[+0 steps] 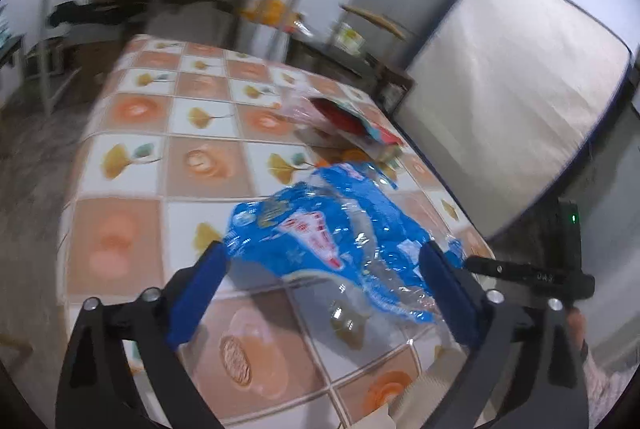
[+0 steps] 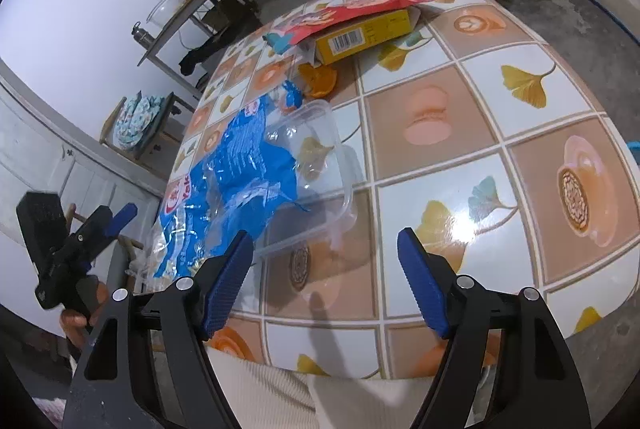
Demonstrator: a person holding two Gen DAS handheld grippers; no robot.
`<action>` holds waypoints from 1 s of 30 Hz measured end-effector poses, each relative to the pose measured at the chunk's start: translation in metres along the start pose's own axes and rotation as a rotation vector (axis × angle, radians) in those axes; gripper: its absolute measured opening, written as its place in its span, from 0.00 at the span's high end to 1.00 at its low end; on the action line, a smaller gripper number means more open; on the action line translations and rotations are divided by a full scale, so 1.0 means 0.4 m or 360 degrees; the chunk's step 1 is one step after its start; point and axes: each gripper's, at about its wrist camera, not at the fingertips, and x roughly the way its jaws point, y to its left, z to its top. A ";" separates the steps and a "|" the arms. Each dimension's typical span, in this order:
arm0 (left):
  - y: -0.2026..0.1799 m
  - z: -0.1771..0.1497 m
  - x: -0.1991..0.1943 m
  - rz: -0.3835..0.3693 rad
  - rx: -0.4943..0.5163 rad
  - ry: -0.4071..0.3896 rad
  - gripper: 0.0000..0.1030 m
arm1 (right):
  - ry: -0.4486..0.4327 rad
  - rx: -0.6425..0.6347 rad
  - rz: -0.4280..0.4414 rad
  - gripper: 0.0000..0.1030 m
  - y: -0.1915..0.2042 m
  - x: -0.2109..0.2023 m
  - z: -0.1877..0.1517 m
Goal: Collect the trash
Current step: 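Grasp the blue snack wrapper with the left gripper while the right gripper grasps the clear plastic tray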
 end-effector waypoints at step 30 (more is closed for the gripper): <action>0.015 0.081 0.179 -0.0199 -0.0007 0.0271 0.93 | 0.0082 -0.0001 -0.0009 0.91 -0.013 0.076 0.095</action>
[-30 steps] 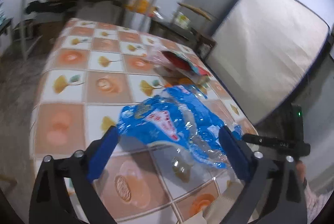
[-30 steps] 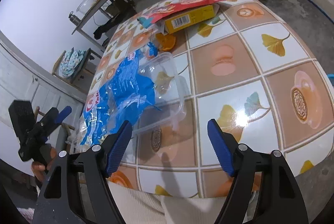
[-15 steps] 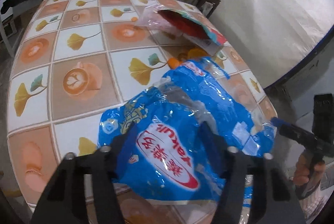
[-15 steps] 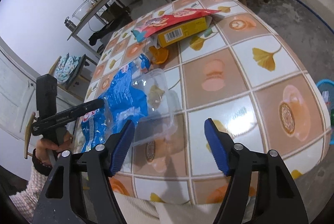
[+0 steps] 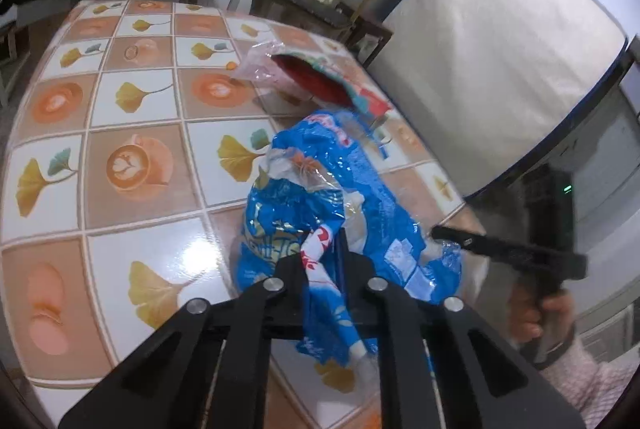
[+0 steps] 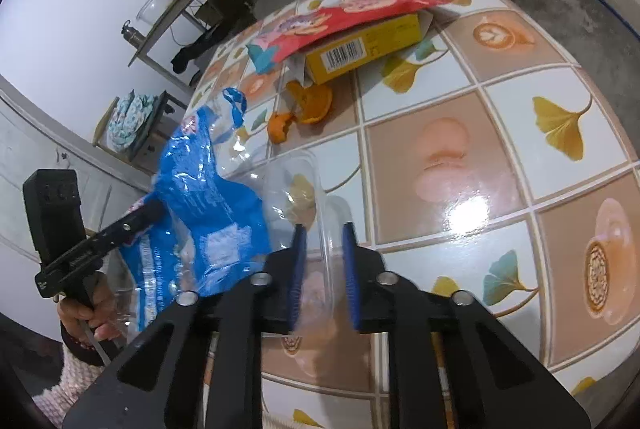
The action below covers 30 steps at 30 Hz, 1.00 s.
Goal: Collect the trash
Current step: 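Grasp the blue snack wrapper with the left gripper while the right gripper grasps the clear plastic tray, then lift the wrapper and tray and carry both over the blue wastebasket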
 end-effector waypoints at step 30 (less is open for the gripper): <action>0.083 -0.136 -0.061 0.0674 -0.0010 -0.0189 0.92 | 0.0038 -0.0024 -0.0179 0.88 -0.014 -0.008 -0.033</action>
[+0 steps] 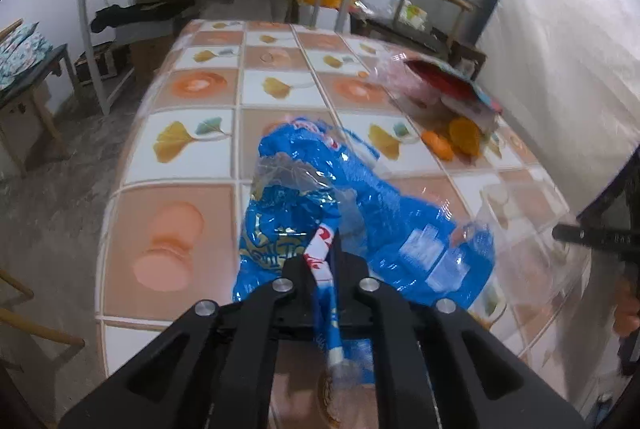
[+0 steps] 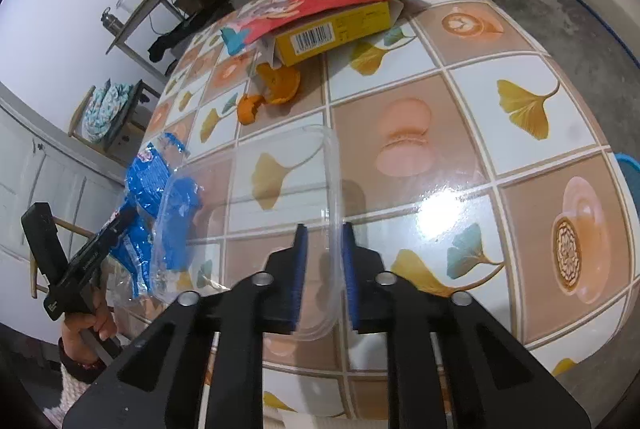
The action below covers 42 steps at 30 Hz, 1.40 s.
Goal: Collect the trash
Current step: 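Lift the wrapper and tray and carry both over the blue wastebasket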
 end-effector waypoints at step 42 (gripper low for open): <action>-0.330 0.098 -0.117 -0.0204 0.0314 -0.0134 0.99 | -0.0418 0.0327 0.0179 0.96 -0.238 -0.238 -0.091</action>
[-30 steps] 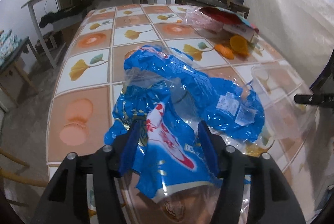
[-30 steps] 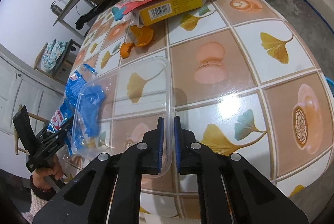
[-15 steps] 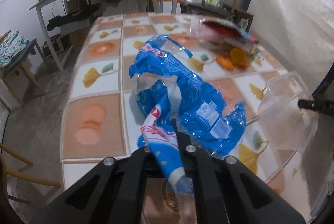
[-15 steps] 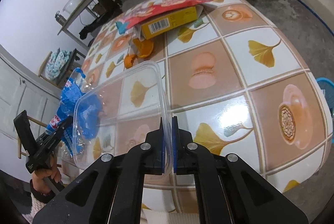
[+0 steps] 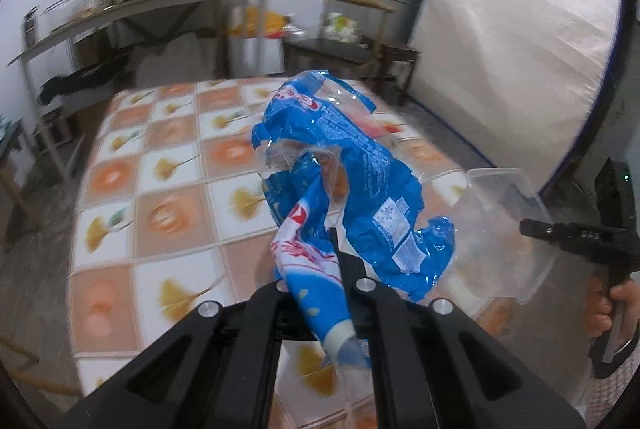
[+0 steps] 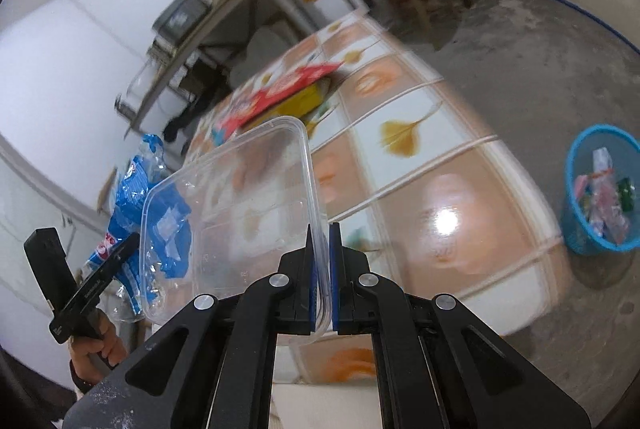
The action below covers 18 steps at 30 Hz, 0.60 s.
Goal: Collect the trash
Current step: 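Lift the wrapper and tray and carry both over the blue wastebasket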
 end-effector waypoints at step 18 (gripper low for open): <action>-0.736 0.144 0.515 -0.0753 0.0171 0.0705 0.99 | -0.0534 0.0950 -0.0520 0.96 -0.659 -0.349 -0.093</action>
